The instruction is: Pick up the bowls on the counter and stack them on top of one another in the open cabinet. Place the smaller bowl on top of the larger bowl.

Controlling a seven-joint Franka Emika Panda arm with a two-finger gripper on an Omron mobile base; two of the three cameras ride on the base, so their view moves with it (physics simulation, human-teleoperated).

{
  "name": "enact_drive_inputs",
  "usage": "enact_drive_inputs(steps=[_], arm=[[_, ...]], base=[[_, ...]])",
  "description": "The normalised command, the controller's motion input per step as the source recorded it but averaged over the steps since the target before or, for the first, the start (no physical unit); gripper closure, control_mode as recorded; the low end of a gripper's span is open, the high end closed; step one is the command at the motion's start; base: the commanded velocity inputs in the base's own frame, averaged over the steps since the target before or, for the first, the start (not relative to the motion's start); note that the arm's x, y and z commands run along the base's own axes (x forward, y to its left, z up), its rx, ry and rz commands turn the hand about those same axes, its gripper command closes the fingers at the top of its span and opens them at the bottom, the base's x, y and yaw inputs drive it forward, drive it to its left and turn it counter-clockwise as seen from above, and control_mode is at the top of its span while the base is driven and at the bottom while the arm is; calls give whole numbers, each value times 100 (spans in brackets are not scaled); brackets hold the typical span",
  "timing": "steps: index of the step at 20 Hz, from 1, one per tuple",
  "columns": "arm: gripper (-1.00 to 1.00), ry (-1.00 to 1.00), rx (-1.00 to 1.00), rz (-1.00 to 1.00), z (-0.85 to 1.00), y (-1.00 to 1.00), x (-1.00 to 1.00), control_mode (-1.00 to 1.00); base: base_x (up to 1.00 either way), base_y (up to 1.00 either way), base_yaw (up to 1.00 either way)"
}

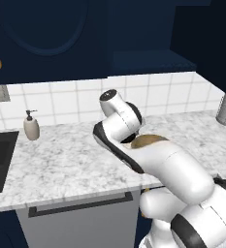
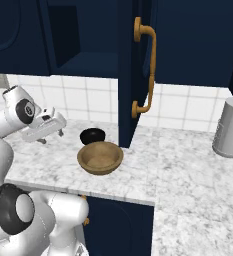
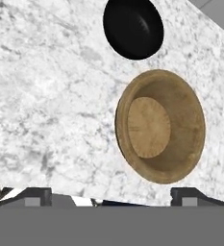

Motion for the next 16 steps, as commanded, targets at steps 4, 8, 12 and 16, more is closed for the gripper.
enact_drive_inputs(steps=[4, 8, 12, 16], arm=[[-100, 0, 0, 0, -13, -1, 72, -100], [-100, 0, 0, 0, -18, -4, 53, -100], [-100, 0, 0, 0, -32, -5, 29, -100], [-100, 0, 0, 0, -30, -12, 55, -100]], base=[[0, 0, 0], [0, 0, 0], [0, 0, 0], [0, 0, 0]])
